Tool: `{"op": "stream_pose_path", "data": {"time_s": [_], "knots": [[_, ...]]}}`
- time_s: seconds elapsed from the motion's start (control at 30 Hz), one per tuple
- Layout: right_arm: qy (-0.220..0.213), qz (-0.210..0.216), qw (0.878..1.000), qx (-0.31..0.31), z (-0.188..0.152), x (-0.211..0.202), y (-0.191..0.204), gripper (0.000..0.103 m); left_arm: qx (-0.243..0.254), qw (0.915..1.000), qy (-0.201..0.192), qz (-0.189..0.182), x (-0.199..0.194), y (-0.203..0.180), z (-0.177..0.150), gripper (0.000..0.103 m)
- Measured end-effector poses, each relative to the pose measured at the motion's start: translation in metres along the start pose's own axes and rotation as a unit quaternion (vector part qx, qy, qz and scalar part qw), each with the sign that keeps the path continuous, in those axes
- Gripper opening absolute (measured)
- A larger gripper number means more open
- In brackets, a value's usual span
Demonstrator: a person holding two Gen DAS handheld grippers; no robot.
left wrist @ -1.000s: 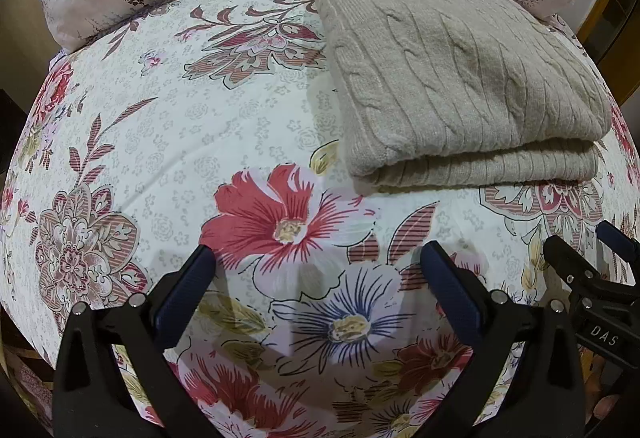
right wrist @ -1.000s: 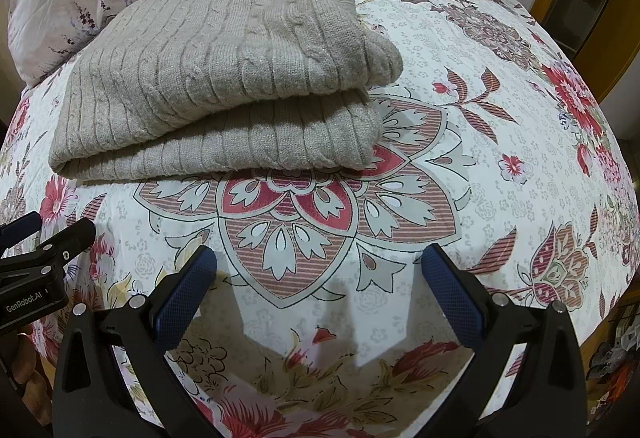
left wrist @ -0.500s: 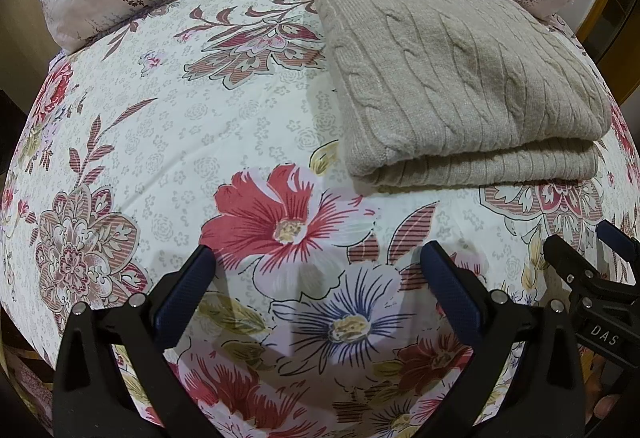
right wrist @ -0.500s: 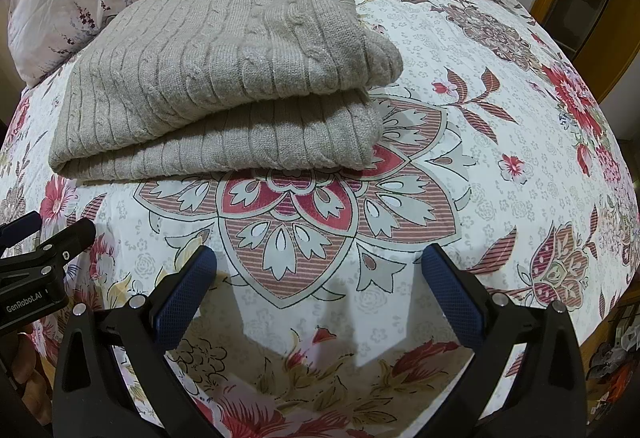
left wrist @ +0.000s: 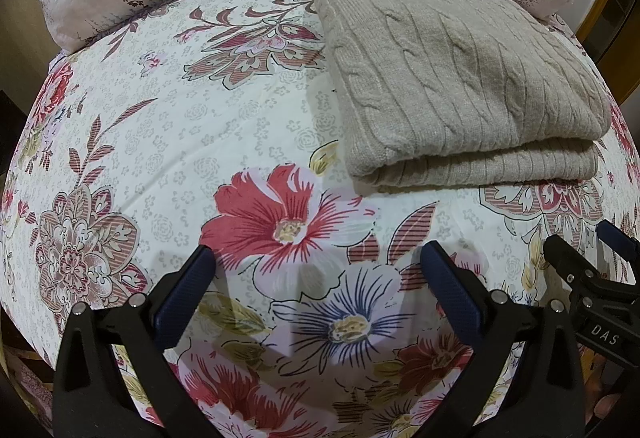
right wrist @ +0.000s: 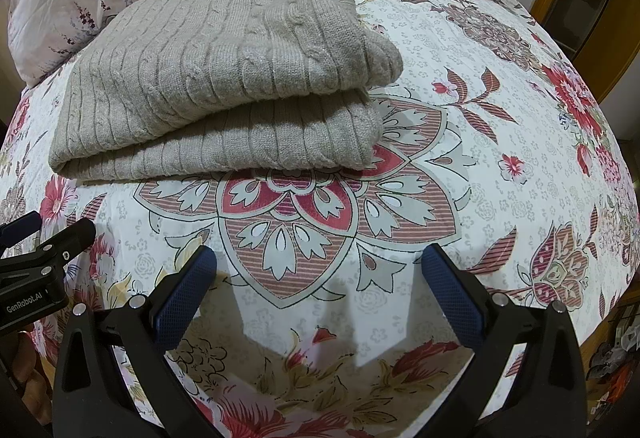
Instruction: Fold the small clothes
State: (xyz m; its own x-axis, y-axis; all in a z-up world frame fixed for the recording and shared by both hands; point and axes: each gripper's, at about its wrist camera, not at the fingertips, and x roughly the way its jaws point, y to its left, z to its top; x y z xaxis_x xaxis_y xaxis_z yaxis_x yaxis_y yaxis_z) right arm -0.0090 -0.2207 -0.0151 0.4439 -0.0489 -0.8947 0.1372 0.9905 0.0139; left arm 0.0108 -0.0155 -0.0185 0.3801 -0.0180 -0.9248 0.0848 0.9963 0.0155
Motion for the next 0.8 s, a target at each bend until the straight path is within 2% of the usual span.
{"op": "stream_pose_path", "data": {"time_s": [0.8], "knots": [[0.0, 0.0, 1.0, 0.0, 0.0, 0.0004, 0.0003, 0.102, -0.002, 1.0, 0.007, -0.001, 0.0027, 0.0027, 0.0055, 0.101]]}}
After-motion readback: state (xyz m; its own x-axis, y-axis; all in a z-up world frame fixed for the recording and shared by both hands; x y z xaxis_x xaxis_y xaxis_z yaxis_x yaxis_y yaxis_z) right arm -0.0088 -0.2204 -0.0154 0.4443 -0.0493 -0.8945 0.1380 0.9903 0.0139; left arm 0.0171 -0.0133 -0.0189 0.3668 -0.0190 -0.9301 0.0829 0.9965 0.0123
